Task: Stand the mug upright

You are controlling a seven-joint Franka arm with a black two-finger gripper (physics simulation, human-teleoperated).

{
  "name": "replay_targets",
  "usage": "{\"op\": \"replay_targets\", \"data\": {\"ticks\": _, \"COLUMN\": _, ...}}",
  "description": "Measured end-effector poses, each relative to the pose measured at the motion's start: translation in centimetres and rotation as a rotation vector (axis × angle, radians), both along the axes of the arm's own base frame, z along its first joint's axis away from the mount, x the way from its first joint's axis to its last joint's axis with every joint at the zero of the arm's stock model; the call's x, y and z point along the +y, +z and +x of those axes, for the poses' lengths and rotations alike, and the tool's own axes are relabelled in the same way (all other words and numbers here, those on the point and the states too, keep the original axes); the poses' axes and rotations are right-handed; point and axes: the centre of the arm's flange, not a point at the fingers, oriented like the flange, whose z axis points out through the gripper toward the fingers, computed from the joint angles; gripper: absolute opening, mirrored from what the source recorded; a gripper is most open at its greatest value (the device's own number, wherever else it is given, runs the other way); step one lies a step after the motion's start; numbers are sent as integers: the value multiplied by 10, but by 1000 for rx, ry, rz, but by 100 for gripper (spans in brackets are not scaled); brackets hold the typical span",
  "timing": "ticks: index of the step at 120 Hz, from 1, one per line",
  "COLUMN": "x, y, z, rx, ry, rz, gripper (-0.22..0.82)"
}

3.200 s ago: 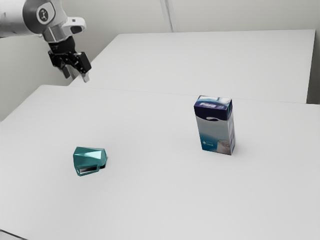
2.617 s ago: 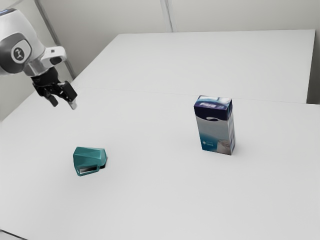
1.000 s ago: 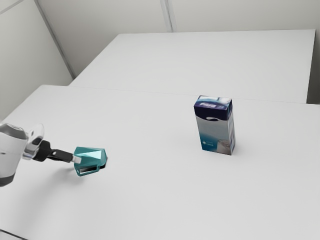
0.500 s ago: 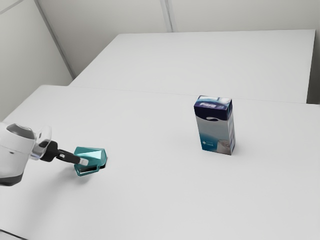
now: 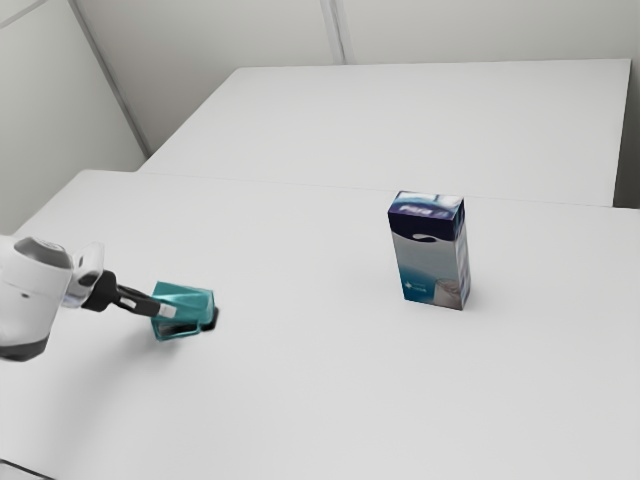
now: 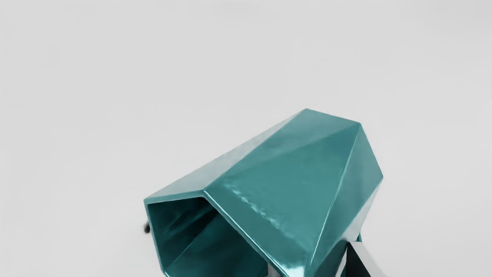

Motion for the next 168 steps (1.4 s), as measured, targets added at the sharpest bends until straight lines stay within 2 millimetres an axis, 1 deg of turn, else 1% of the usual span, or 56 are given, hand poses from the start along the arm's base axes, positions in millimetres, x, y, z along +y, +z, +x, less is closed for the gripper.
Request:
{"op": "replay_targets", "data": {"ticks": 7, "x": -1, "y": 4, "z": 3, "rx": -10, "ry": -9, "rz": 8, "gripper": 2}}
{"op": "replay_targets", "data": {"ticks": 24, "x": 0, "y": 11, "z": 9, "rx": -29, "ry": -21, "rz": 22, "gripper": -9}}
{"op": "replay_targets", "data": {"ticks": 36, "x": 0, "y": 15, "z": 13, "rx": -40, "ry": -28, "rz": 28, "gripper": -13}}
{"op": "replay_targets", "data": {"ticks": 61, "x": 0, "y": 18, "z": 16, "rx": -49, "ry": -24, "rz": 34, "gripper": -17}}
{"op": "replay_targets", "data": {"ticks": 93, "x": -2, "y": 34, "z": 20, "rx": -82, "ry": -34, "rz": 59, "gripper": -18}}
{"op": "replay_targets", "data": {"ticks": 105, "x": 3, "y": 55, "z": 33, "rx": -119, "ry": -50, "rz": 93, "gripper": -18}}
{"op": "replay_targets", "data": {"ticks": 113, "x": 5, "y": 71, "z": 45, "rx": -129, "ry": -97, "rz": 142, "gripper": -18}}
{"op": "replay_targets", "data": {"ticks": 121, "x": -4, "y": 86, "z": 57, "rx": -115, "ry": -173, "rz": 198, "gripper": -18}}
{"op": "replay_targets", "data": {"ticks": 129, "x": -21, "y": 100, "z": 65, "rx": -86, "ry": -260, "rz": 258, "gripper": -18}}
{"op": "replay_targets", "data": {"ticks": 138, "x": -46, "y": 126, "z": 63, "rx": -43, "ry": -357, "rz": 341, "gripper": -18}}
{"op": "replay_targets", "data": {"ticks": 141, "x": -54, "y": 131, "z": 61, "rx": -22, "ry": -378, "rz": 363, "gripper": -18}}
{"op": "replay_targets", "data": {"ticks": 146, "x": -61, "y": 131, "z": 52, "rx": 20, "ry": -391, "rz": 384, "gripper": -18}}
{"op": "replay_targets", "data": {"ticks": 153, "x": -66, "y": 129, "z": 39, "rx": 72, "ry": -382, "rz": 396, "gripper": -18}}
{"op": "replay_targets", "data": {"ticks": 159, "x": -68, "y": 126, "z": 31, "rx": 112, "ry": -359, "rz": 396, "gripper": -18}}
{"op": "replay_targets", "data": {"ticks": 168, "x": -67, "y": 121, "z": 24, "rx": 160, "ry": -314, "rz": 389, "gripper": -18}}
